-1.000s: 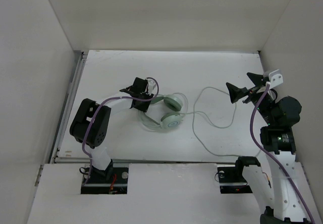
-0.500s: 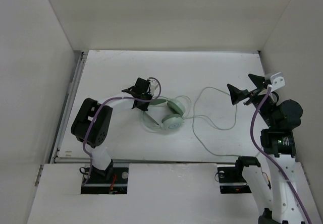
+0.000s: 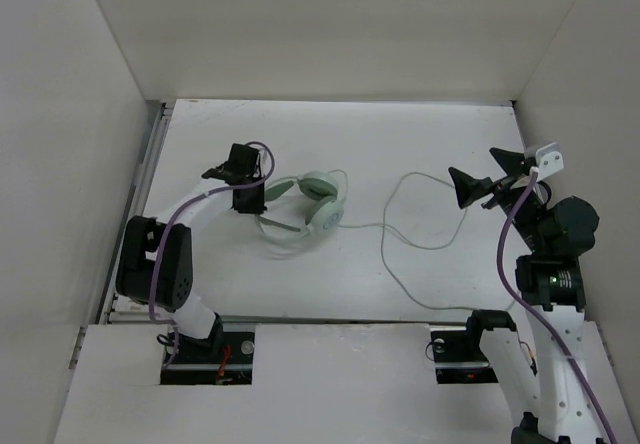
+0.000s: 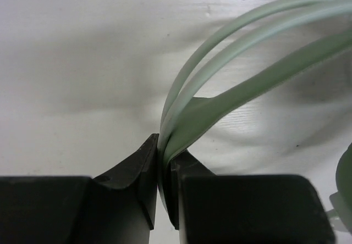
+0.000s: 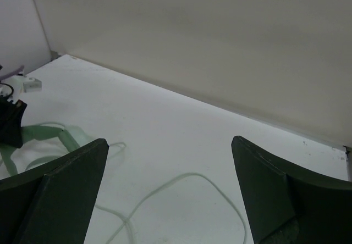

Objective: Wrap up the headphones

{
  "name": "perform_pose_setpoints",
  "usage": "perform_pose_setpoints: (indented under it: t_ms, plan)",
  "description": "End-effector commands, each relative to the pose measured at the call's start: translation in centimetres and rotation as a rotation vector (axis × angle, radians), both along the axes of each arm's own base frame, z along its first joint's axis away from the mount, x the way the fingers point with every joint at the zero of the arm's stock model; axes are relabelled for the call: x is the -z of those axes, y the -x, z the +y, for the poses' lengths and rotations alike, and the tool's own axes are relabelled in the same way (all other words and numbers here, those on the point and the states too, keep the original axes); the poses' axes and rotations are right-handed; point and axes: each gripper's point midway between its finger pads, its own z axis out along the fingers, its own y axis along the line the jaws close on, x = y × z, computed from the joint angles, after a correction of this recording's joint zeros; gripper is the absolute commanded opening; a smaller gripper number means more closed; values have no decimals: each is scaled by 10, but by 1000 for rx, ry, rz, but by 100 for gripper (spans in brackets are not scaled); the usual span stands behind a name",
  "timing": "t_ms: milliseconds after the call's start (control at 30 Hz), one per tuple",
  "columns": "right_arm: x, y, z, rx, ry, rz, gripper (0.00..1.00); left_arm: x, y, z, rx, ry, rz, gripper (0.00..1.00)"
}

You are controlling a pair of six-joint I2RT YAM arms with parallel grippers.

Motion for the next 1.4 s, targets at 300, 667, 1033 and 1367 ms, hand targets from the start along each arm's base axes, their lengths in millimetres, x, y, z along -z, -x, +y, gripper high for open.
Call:
perform_pose_setpoints:
  t_ms: [300,667,1033,1367]
  plan:
    - [0,0,2,-21,-8,-7,100,-24,12,-1,-81,114,-42,0]
    - [-3,4,1,-17,-19,-14,100,16,23,5,-78,72,32,0]
    - [-4,7,1,-19,-26,-18,100,39,29,4,-49,35,82,14]
    - [-4,4,2,-23,-30,-19,100,48,30,2,49,-38,69,54]
